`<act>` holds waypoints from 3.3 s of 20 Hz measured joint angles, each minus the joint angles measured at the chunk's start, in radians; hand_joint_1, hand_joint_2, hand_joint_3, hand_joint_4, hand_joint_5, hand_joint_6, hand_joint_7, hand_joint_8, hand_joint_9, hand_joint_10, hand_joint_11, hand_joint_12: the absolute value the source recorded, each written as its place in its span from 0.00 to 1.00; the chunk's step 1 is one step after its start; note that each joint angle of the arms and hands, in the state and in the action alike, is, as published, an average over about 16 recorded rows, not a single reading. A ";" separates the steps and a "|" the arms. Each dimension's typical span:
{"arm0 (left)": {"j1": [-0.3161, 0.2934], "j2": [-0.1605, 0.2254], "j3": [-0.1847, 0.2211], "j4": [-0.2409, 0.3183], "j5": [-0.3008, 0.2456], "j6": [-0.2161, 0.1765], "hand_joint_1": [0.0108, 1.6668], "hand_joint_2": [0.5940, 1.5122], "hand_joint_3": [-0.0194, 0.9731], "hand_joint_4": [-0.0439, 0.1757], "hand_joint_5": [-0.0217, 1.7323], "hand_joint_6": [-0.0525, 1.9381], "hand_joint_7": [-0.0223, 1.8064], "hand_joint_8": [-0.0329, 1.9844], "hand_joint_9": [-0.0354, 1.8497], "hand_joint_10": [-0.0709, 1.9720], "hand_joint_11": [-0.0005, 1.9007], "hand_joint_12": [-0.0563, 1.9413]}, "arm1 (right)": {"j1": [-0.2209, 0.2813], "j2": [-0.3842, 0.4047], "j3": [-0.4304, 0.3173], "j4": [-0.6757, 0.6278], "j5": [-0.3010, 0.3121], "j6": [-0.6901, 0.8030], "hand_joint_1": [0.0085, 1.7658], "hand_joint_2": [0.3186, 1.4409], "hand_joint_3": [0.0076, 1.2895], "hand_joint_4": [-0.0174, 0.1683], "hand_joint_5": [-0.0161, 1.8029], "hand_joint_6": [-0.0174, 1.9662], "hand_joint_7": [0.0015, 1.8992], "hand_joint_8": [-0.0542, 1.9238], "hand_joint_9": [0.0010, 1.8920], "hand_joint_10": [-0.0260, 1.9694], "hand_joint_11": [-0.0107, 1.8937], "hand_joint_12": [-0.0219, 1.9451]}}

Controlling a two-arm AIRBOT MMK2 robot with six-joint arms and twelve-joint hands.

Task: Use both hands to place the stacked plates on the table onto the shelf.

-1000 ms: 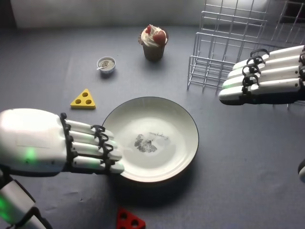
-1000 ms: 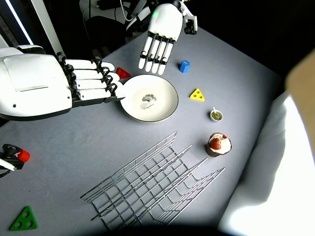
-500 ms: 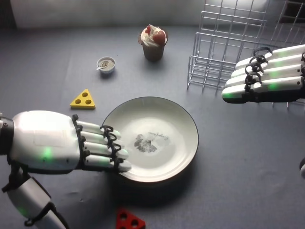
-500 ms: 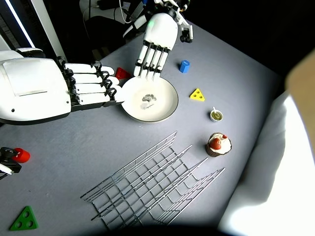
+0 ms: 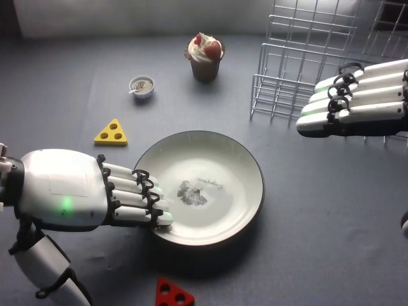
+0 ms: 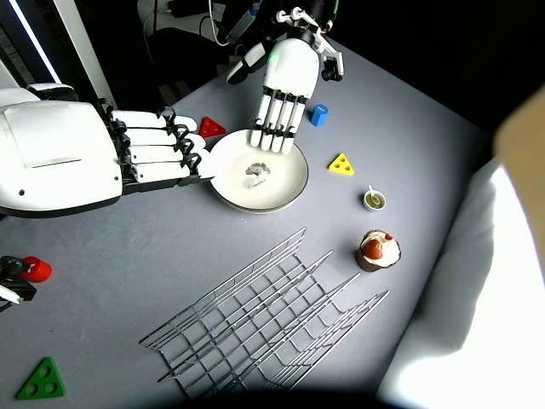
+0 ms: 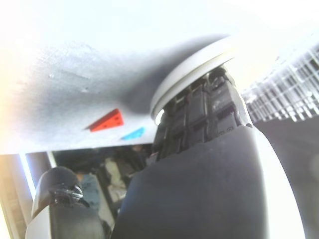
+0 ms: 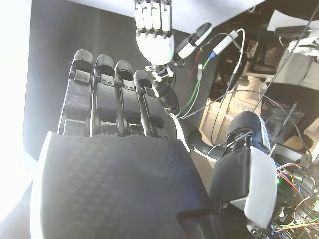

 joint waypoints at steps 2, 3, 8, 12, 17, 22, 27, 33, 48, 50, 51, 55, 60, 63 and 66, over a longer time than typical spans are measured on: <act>0.006 -0.005 0.005 -0.001 -0.003 0.000 0.08 0.32 0.02 0.17 0.02 0.02 0.03 0.02 0.03 0.04 0.02 0.03 | -0.005 0.000 0.000 0.009 0.000 -0.020 0.02 0.56 0.01 0.08 0.06 0.02 0.07 0.03 0.07 0.02 0.08 0.02; 0.009 -0.008 0.008 -0.002 -0.005 0.000 0.08 0.32 0.02 0.17 0.02 0.02 0.03 0.02 0.03 0.04 0.02 0.03 | -0.008 0.001 -0.001 0.014 0.000 -0.031 0.02 0.56 0.01 0.08 0.06 0.02 0.06 0.03 0.07 0.02 0.08 0.02; 0.021 -0.029 0.028 -0.007 -0.020 -0.001 0.09 0.32 0.02 0.18 0.01 0.03 0.02 0.02 0.03 0.04 0.02 0.03 | -0.022 0.003 -0.002 0.040 0.003 -0.083 0.03 0.56 0.01 0.08 0.05 0.02 0.06 0.03 0.07 0.02 0.07 0.02; 0.023 -0.061 0.055 -0.013 -0.034 -0.001 0.09 0.32 0.02 0.18 0.02 0.03 0.02 0.01 0.04 0.03 0.02 0.03 | -0.036 0.004 -0.003 0.062 0.005 -0.127 0.03 0.56 0.01 0.08 0.05 0.02 0.05 0.03 0.07 0.02 0.07 0.02; 0.008 -0.119 0.093 -0.010 -0.049 0.000 0.09 0.32 0.02 0.19 0.02 0.03 0.03 0.01 0.04 0.03 0.03 0.03 | -0.059 -0.005 -0.002 0.079 0.009 -0.184 0.04 0.56 0.01 0.08 0.05 0.02 0.06 0.03 0.06 0.02 0.07 0.02; -0.015 -0.176 0.122 -0.002 -0.054 0.000 0.08 0.32 0.02 0.19 0.02 0.02 0.02 0.01 0.05 0.03 0.04 0.03 | -0.098 -0.044 0.021 0.106 0.010 -0.247 0.05 0.56 0.01 0.10 0.06 0.02 0.06 0.03 0.07 0.02 0.08 0.02; -0.035 -0.213 0.137 0.009 -0.052 0.000 0.08 0.32 0.02 0.19 0.02 0.02 0.02 0.01 0.05 0.03 0.05 0.04 | -0.140 -0.101 0.061 0.143 0.007 -0.309 0.16 0.57 0.01 0.10 0.05 0.02 0.06 0.03 0.07 0.02 0.09 0.02; -0.044 -0.229 0.148 0.017 -0.052 0.000 0.08 0.32 0.02 0.18 0.01 0.02 0.01 0.01 0.04 0.03 0.04 0.04 | -0.176 -0.179 0.114 0.192 -0.003 -0.353 0.42 0.58 0.01 0.11 0.05 0.02 0.06 0.03 0.08 0.02 0.11 0.02; -0.045 -0.235 0.161 0.013 -0.058 -0.001 0.08 0.32 0.02 0.18 0.01 0.02 0.01 0.01 0.03 0.03 0.02 0.03 | -0.134 -0.371 0.227 0.216 -0.069 -0.400 0.75 0.59 0.01 0.11 0.11 0.02 0.08 0.03 0.10 0.02 0.15 0.03; -0.045 -0.235 0.162 0.013 -0.058 -0.001 0.08 0.32 0.02 0.18 0.01 0.02 0.01 0.01 0.03 0.03 0.02 0.03 | -0.124 -0.402 0.252 0.215 -0.082 -0.393 0.75 0.58 0.01 0.11 0.12 0.02 0.09 0.03 0.11 0.02 0.15 0.03; -0.045 -0.235 0.162 0.013 -0.058 -0.002 0.08 0.32 0.02 0.18 0.01 0.02 0.01 0.01 0.03 0.03 0.02 0.03 | -0.120 -0.416 0.264 0.215 -0.088 -0.388 0.75 0.58 0.01 0.11 0.13 0.02 0.09 0.03 0.11 0.02 0.16 0.03; -0.045 -0.236 0.164 0.012 -0.058 -0.002 0.08 0.33 0.02 0.18 0.01 0.02 0.01 0.01 0.03 0.03 0.01 0.03 | -0.109 -0.468 0.307 0.217 -0.107 -0.367 0.75 0.59 0.01 0.10 0.19 0.02 0.16 0.03 0.17 0.02 0.19 0.04; -0.044 -0.235 0.167 0.011 -0.061 -0.002 0.07 0.33 0.02 0.18 0.01 0.02 0.01 0.01 0.03 0.03 0.02 0.03 | -0.105 -0.505 0.334 0.224 -0.115 -0.336 0.76 0.58 0.01 0.10 0.31 0.06 0.28 0.03 0.27 0.02 0.26 0.06; -0.045 -0.230 0.169 0.006 -0.064 -0.003 0.07 0.33 0.02 0.19 0.01 0.01 0.01 0.01 0.04 0.03 0.02 0.03 | -0.103 -0.511 0.330 0.232 -0.111 -0.317 0.77 0.56 0.01 0.09 0.37 0.13 0.37 0.03 0.35 0.04 0.31 0.11; -0.050 -0.221 0.167 -0.002 -0.067 -0.003 0.07 0.33 0.02 0.21 0.01 0.01 0.02 0.01 0.04 0.04 0.02 0.03 | -0.097 -0.509 0.314 0.241 -0.107 -0.297 0.78 0.54 0.01 0.08 0.44 0.19 0.46 0.03 0.43 0.07 0.38 0.16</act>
